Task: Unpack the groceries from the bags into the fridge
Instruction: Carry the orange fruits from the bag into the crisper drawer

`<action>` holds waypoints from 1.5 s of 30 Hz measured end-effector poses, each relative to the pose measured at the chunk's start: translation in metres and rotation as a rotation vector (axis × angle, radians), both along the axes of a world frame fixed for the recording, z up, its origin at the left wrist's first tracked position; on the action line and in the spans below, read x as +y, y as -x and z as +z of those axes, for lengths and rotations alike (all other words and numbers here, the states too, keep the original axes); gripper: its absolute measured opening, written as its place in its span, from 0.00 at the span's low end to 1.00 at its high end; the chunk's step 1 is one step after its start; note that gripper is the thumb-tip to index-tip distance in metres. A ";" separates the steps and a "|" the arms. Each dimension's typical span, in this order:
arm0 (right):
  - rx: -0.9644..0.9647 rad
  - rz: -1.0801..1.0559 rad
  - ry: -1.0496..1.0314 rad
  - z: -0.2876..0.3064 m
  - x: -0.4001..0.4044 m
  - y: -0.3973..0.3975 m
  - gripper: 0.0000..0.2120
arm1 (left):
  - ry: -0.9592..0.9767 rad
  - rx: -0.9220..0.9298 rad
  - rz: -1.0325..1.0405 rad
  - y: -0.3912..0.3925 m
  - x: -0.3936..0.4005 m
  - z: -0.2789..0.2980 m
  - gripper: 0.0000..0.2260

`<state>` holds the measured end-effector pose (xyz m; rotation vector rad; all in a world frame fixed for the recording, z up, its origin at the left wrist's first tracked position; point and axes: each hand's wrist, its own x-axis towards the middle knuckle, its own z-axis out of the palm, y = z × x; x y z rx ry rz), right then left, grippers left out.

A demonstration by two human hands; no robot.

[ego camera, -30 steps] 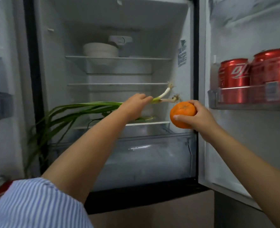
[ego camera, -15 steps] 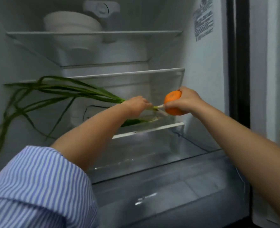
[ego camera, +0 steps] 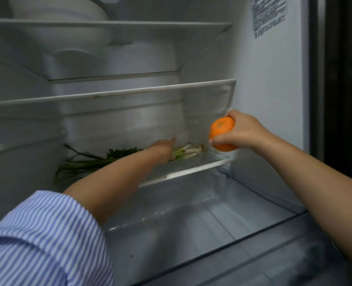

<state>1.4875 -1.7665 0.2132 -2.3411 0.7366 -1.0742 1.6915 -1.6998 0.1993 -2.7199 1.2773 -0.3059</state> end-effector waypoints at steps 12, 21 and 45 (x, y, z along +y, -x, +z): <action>0.169 0.297 0.075 0.000 0.053 -0.002 0.25 | -0.112 0.025 0.354 0.094 0.146 0.024 0.19; 0.535 0.641 0.186 0.011 0.142 -0.026 0.22 | 0.145 0.024 0.624 0.163 0.274 -0.013 0.20; 0.846 0.673 -0.103 -0.133 0.233 -0.180 0.22 | 0.519 0.223 0.604 0.150 0.317 -0.059 0.10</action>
